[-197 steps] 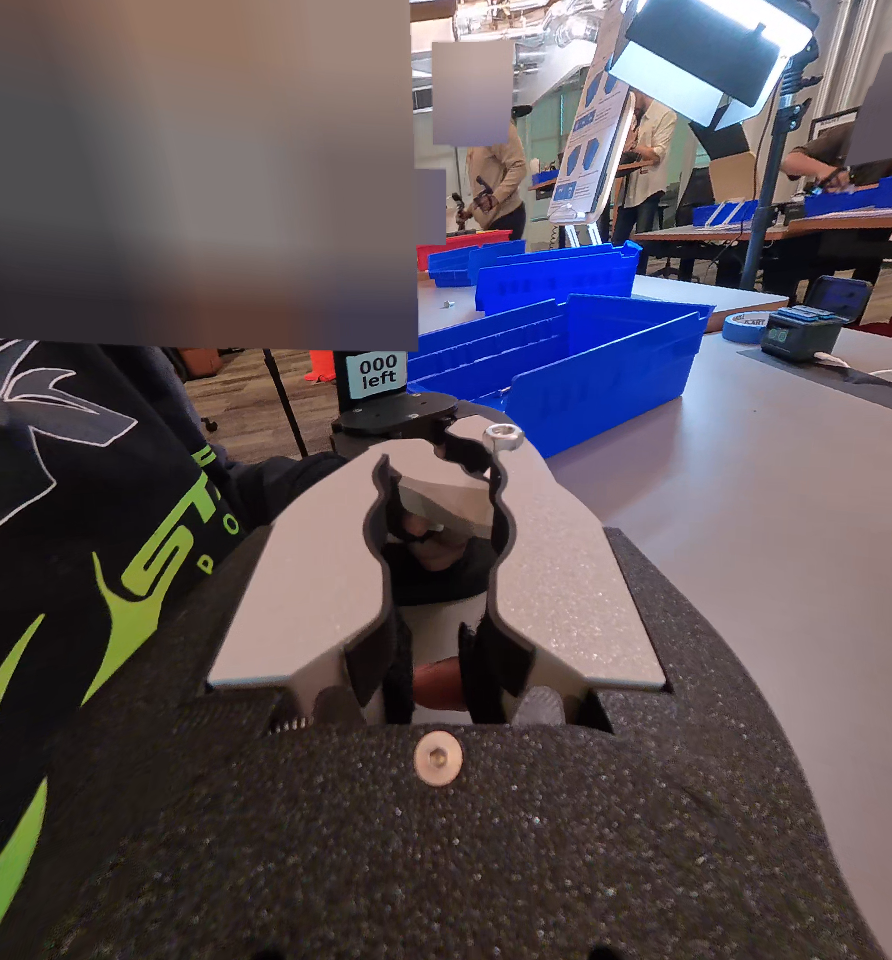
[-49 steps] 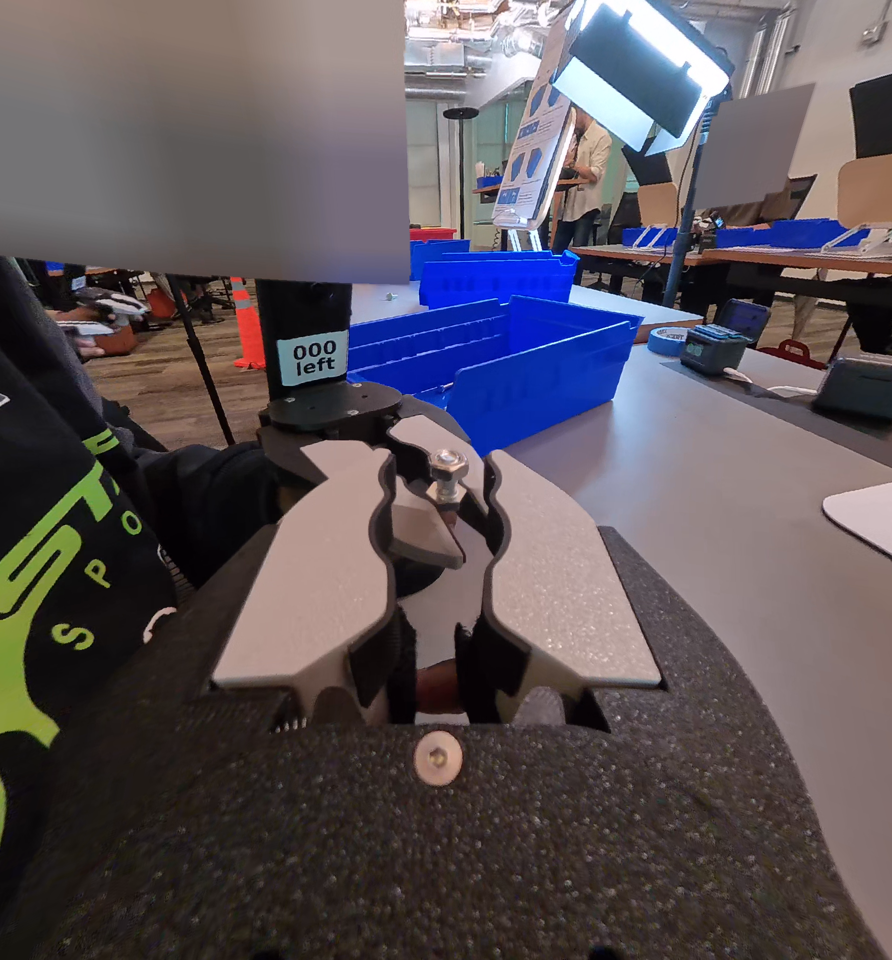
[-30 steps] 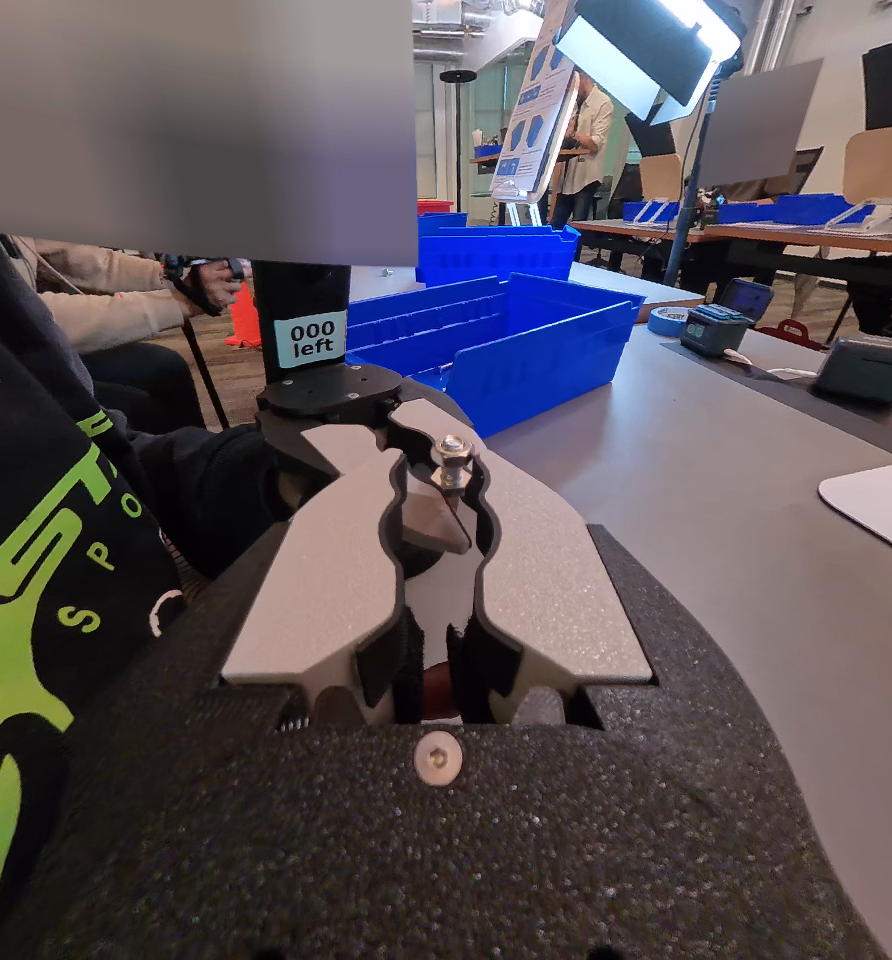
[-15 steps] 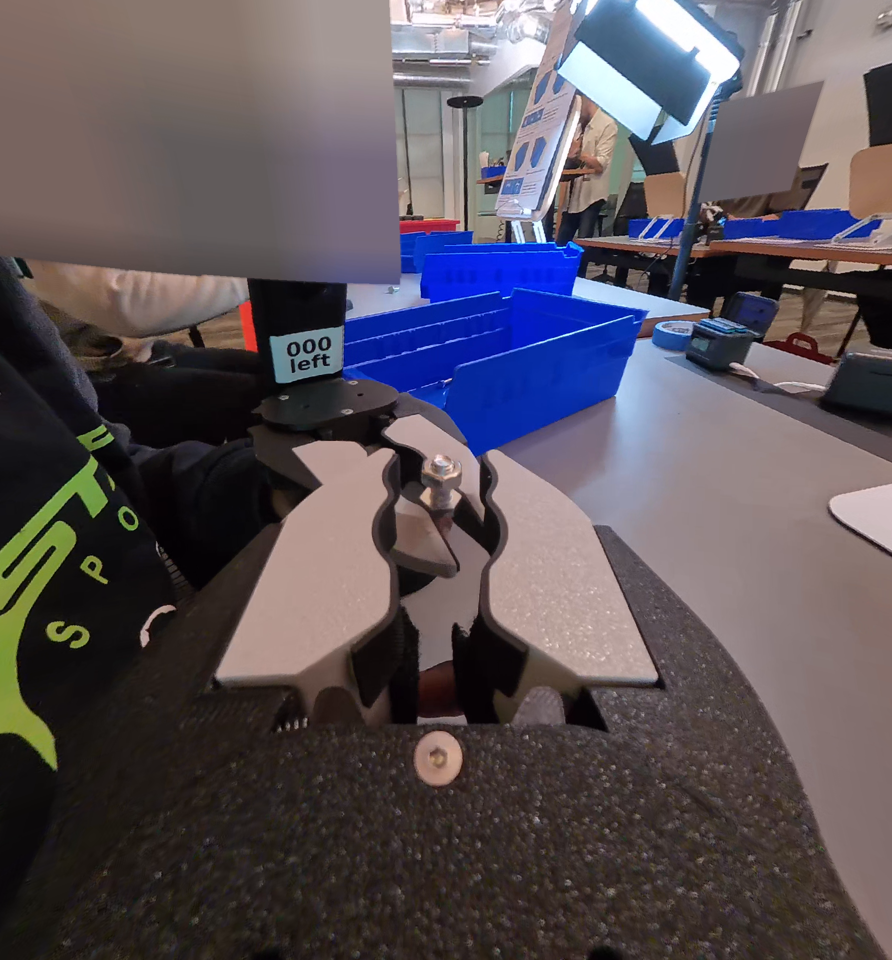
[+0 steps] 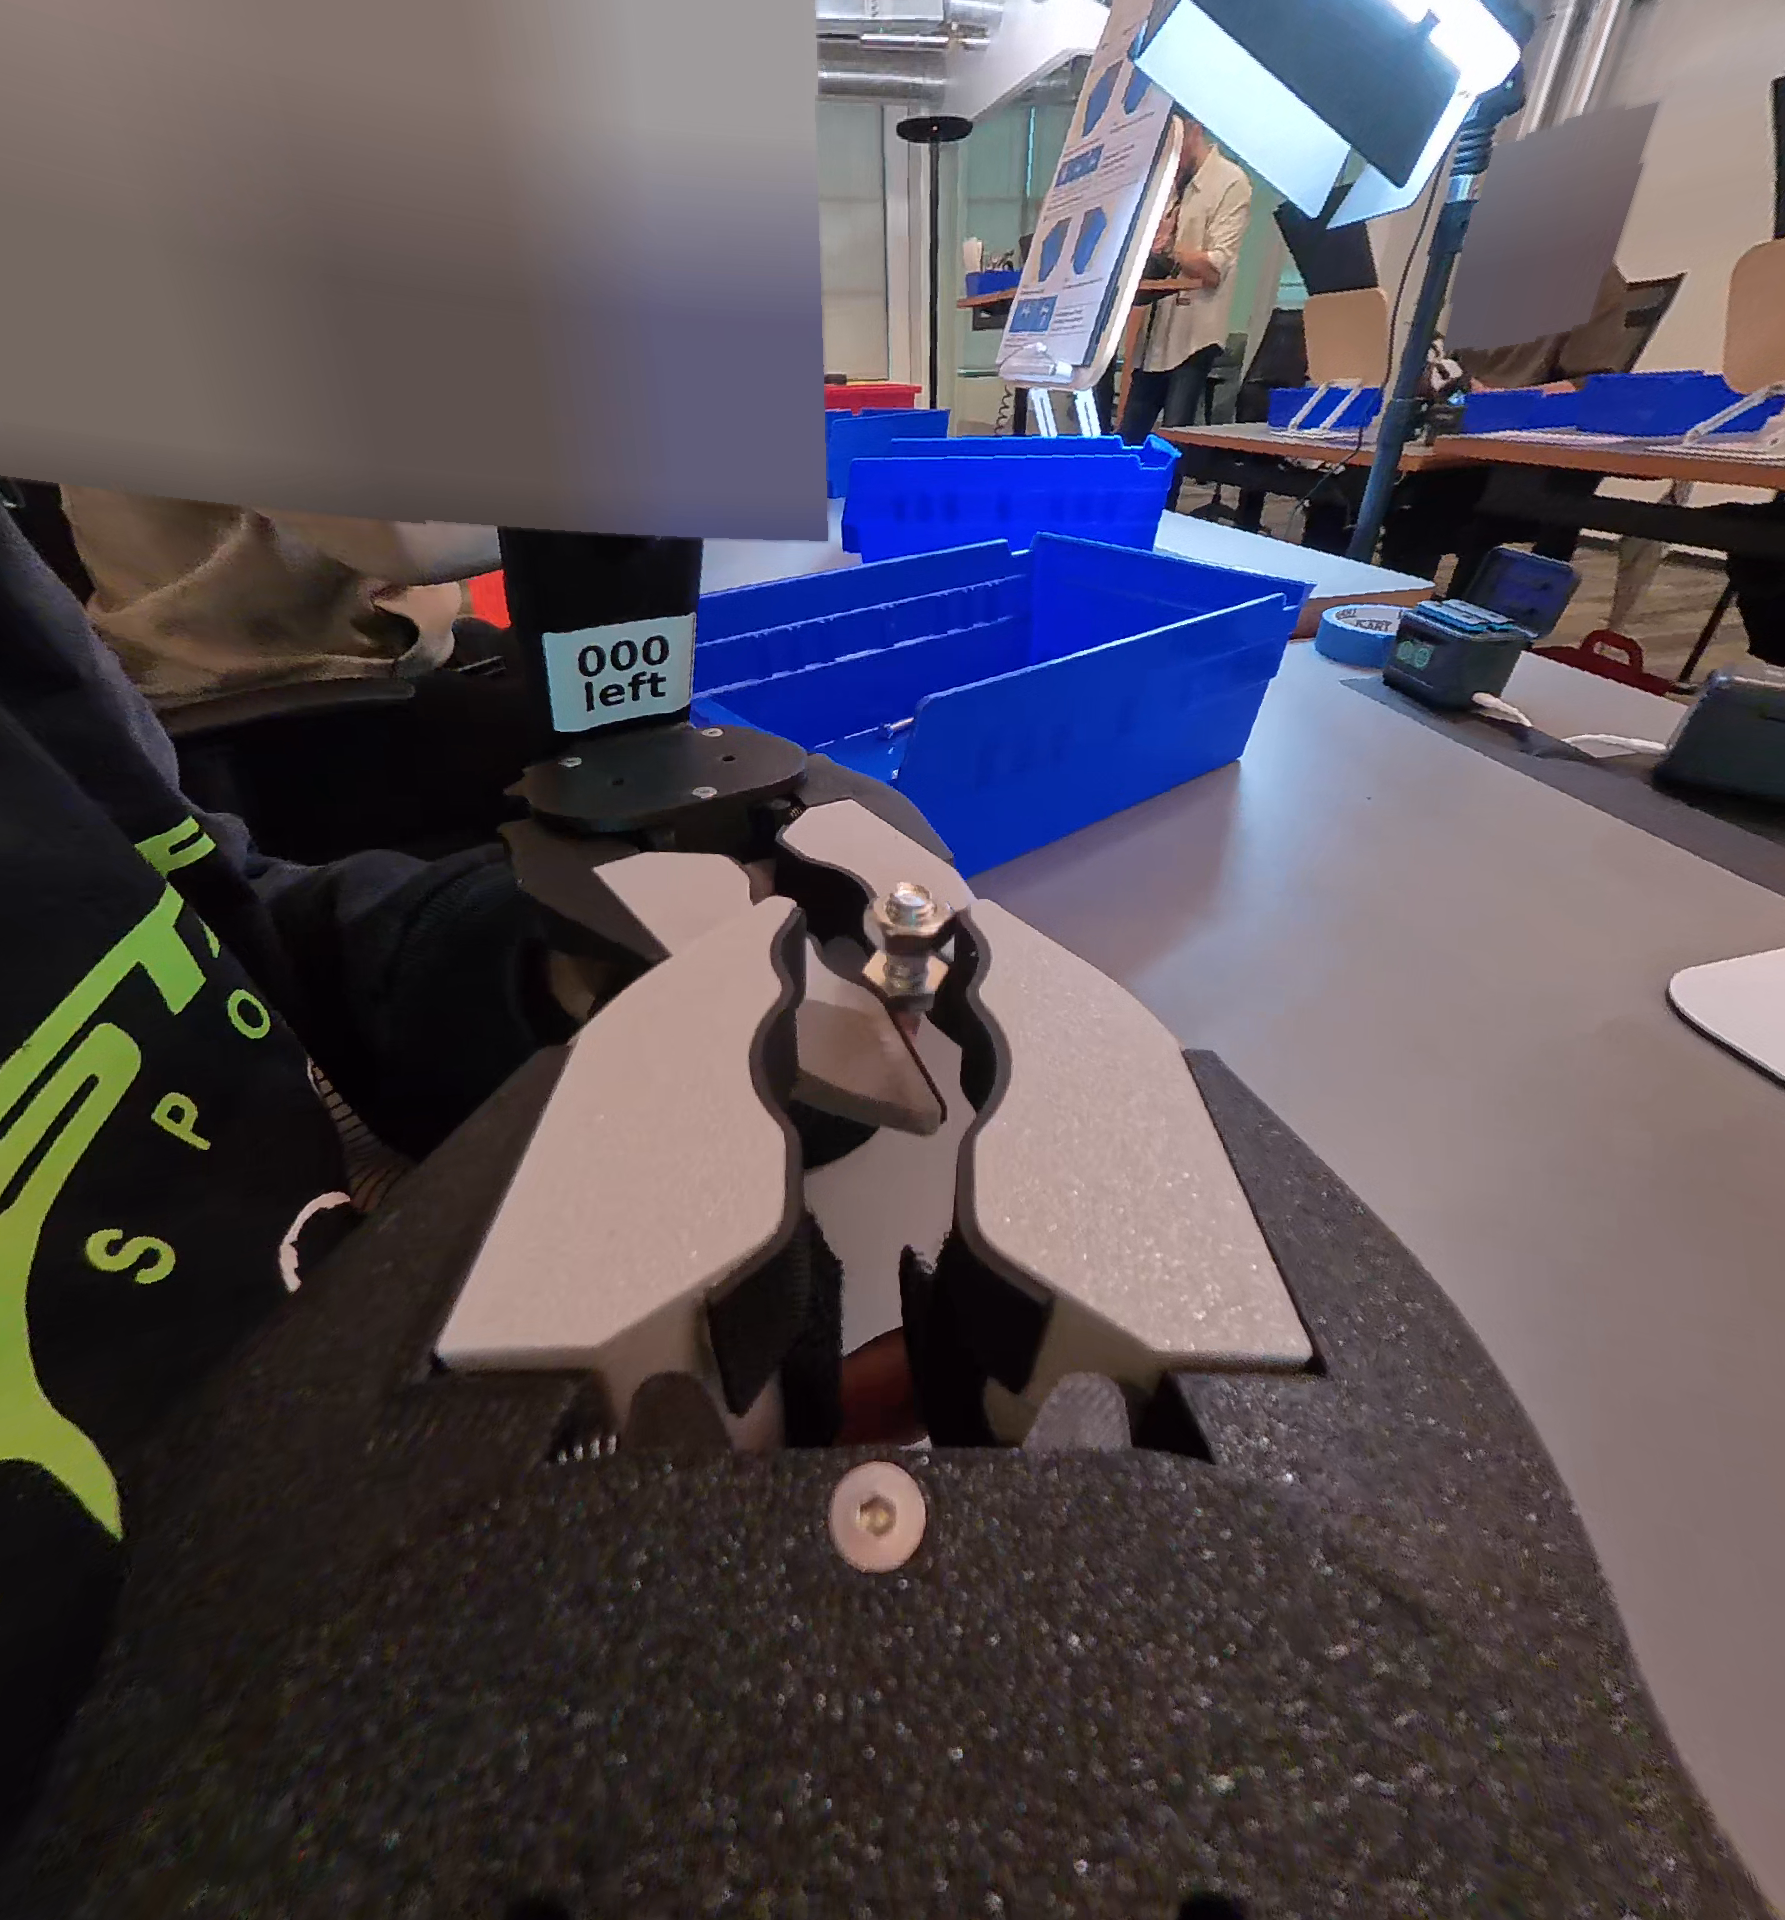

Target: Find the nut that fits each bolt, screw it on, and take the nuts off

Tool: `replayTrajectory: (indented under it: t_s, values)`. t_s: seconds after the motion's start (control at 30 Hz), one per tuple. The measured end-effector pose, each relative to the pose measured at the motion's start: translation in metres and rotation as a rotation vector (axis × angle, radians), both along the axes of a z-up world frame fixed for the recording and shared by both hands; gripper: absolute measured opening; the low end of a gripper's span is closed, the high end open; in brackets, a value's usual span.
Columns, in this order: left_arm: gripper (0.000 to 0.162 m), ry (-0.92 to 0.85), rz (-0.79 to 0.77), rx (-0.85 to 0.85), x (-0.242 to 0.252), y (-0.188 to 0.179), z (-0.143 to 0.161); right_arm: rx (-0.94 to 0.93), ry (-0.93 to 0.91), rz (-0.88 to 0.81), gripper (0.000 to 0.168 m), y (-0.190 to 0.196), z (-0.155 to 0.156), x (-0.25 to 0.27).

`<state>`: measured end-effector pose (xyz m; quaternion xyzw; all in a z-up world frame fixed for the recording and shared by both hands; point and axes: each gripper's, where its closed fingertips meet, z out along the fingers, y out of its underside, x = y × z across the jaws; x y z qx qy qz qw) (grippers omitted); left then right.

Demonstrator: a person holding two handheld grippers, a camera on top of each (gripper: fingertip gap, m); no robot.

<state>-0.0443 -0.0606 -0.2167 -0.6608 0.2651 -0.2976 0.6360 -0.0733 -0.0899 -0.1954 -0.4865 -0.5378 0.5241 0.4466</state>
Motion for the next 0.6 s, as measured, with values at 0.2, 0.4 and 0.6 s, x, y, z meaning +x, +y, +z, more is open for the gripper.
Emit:
replayTrajectory:
  t_s: [0.2,0.4,0.6]
  values:
    - [0.015,-0.004,0.005,-0.004,-0.002,0.004,0.0,-0.017,0.021,-0.012,0.015,0.0,0.001,0.014]
    - [0.015,0.002,0.003,-0.005,-0.002,0.007,-0.001,-0.026,0.051,-0.027,0.014,0.005,0.005,0.018]
    - [0.015,0.013,-0.005,0.003,-0.001,0.009,-0.001,-0.021,0.04,-0.003,0.026,0.005,0.002,0.002]
